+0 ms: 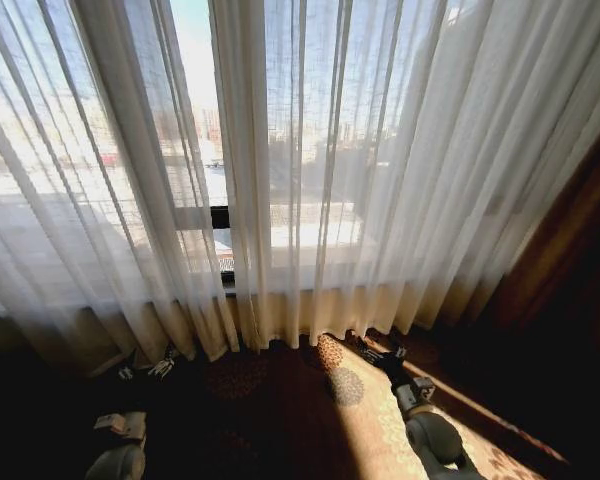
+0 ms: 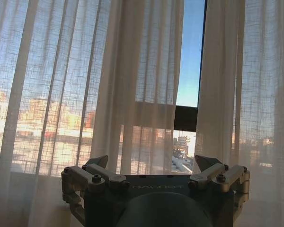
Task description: Open the curtains by pulling them apart, changing their state from closed to fully open.
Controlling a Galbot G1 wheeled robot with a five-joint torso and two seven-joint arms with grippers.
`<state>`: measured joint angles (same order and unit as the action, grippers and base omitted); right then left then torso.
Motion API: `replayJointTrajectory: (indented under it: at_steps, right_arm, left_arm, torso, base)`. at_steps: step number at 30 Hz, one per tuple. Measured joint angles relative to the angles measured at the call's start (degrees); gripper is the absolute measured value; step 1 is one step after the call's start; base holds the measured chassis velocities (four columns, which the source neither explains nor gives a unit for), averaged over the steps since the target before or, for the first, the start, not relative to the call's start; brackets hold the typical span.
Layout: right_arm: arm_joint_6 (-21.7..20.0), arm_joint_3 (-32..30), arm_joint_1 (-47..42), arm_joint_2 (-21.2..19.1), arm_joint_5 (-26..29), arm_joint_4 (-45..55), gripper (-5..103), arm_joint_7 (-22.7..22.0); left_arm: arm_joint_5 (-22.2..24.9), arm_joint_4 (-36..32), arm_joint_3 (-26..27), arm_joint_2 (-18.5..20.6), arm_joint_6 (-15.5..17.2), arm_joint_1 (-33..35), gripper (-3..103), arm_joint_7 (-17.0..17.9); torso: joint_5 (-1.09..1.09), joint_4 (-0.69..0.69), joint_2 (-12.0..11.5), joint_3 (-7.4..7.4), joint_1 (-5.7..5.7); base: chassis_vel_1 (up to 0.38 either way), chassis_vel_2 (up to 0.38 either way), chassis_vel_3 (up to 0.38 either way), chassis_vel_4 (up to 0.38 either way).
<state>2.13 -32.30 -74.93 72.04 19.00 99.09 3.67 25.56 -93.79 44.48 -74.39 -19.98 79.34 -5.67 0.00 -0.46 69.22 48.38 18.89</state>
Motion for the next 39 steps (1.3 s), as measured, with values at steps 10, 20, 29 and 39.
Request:
replayJointTrajectory:
  at_steps: [10, 20, 29, 39]
  right_arm:
    - [-0.34, -0.03, -0.17, 0.08, -0.11, 0.38, 100, 0.36]
    - [-0.79, 0.19, 0.73, -0.02, -0.82, -0.6, 100, 0.2]
    - [-0.83, 0.31, 0.47, 0.17, -1.55, -0.64, 100, 0.72]
    - [-0.83, 0.46, 0.04, 0.45, -2.1, -0.27, 100, 1.27]
  left_arm:
    - [0.0, 0.0, 0.0, 0.0, 0.0, 0.0, 100, 0.0]
    - [0.0, 0.0, 0.0, 0.0, 0.0, 0.0, 100, 0.0]
    - [0.0, 0.0, 0.0, 0.0, 0.0, 0.0, 100, 0.0]
    - [0.0, 0.0, 0.0, 0.0, 0.0, -0.01, 100, 0.0]
  torso:
    - [0.0, 0.0, 0.0, 0.0, 0.0]
    - [0.0, 0.0, 0.0, 0.0, 0.0]
    - [0.0, 0.0, 0.01, -0.01, -0.01]
    - [0.0, 0.0, -0.02, 0.02, 0.04]
  base:
    - [0.0, 0.0, 0.0, 0.0]
    - [-0.003, 0.003, 0.007, -0.004]
    - [-0.138, 0.151, 0.134, -0.151]
    - [-0.284, 0.301, 0.283, -0.325]
